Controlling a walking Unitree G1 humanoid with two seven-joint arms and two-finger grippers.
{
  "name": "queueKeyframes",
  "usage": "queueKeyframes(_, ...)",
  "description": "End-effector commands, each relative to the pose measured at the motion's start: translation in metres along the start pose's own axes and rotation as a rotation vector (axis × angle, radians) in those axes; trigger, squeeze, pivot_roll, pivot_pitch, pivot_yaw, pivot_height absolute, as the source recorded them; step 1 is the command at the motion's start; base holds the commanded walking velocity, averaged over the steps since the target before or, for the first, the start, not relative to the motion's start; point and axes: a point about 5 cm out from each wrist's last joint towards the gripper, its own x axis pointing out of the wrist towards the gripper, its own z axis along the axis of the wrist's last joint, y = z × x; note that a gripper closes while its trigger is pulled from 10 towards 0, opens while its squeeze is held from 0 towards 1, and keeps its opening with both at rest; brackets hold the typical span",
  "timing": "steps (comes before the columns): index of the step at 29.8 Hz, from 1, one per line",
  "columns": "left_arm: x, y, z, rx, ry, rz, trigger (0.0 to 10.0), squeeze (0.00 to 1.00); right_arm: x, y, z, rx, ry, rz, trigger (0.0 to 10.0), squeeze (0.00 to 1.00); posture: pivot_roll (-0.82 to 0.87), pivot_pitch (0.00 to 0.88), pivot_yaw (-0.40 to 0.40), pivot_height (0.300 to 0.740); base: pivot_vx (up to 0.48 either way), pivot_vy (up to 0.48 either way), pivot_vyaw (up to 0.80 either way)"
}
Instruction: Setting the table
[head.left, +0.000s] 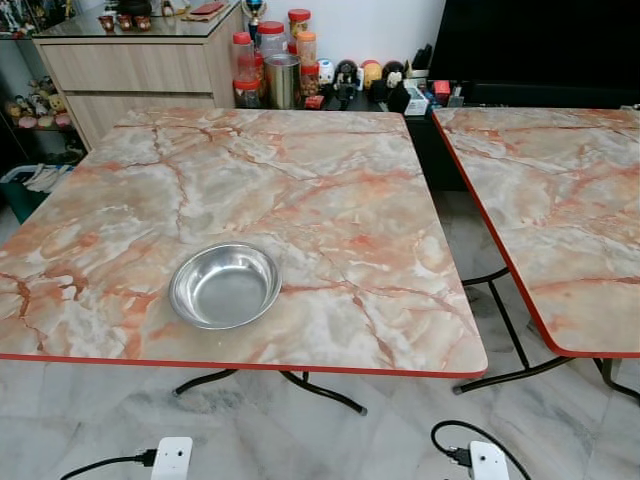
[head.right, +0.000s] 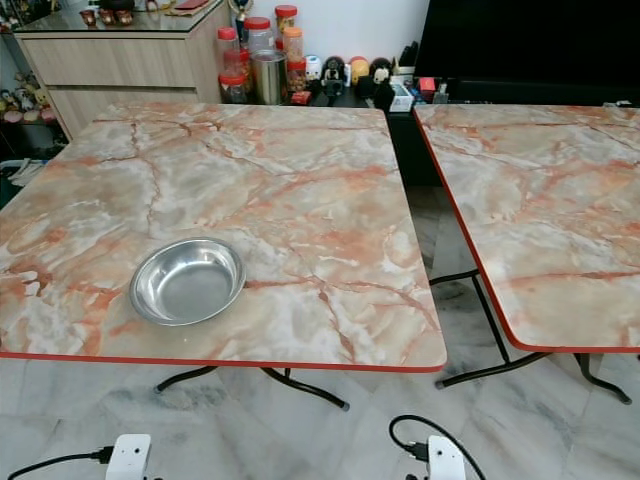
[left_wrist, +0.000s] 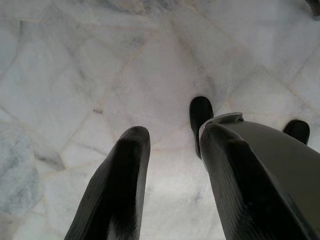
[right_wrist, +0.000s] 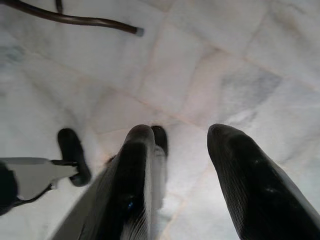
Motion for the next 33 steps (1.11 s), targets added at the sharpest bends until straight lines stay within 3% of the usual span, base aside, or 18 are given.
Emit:
queueKeyframes(1, 0.0, -0.002, -0.004, 0.018, 0.023, -0.005, 10.0, 0.0, 0.001, 0.001, 0.004, -0.005, -0.015, -0.009, 10.0, 0.0, 0.02, 0.0, -0.029, 0.74, 0.0, -0.469, 0.0)
queueKeyframes(10, -0.001, -0.011, -0.011, 0.018, 0.047, -0.018, 10.0, 0.0, 0.003, 0.016, 0.007, -0.107, -0.024, -0.033, 10.0, 0.0, 0.01, 0.0, -0.031, 0.74, 0.0, -0.465, 0.14)
queueKeyframes(17, -0.001, -0.01, -0.012, 0.02, 0.049, -0.021, 10.0, 0.0, 0.005, 0.033, 0.008, -0.084, -0.016, -0.015, 10.0, 0.0, 0.01, 0.0, -0.031, 0.74, 0.0, -0.452, 0.31)
queueKeyframes(19, -0.001, -0.01, -0.012, 0.02, 0.049, -0.022, 10.0, 0.0, 0.005, 0.032, 0.008, -0.091, -0.017, -0.017, 10.0, 0.0, 0.01, 0.0, -0.027, 0.74, 0.0, -0.448, 0.0)
queueKeyframes(22, -0.001, -0.01, -0.012, 0.025, 0.051, -0.029, 10.0, 0.0, 0.003, 0.016, 0.005, -0.09, -0.015, -0.033, 10.0, 0.0, 0.0, 0.0, -0.024, 0.74, 0.0, -0.446, 0.0)
queueKeyframes(33, -0.001, -0.011, -0.012, 0.025, 0.052, -0.036, 10.0, 0.0, 0.003, 0.015, 0.004, -0.146, -0.003, -0.038, 10.0, 0.0, 0.0, 0.0, -0.022, 0.74, 0.0, -0.441, 0.0)
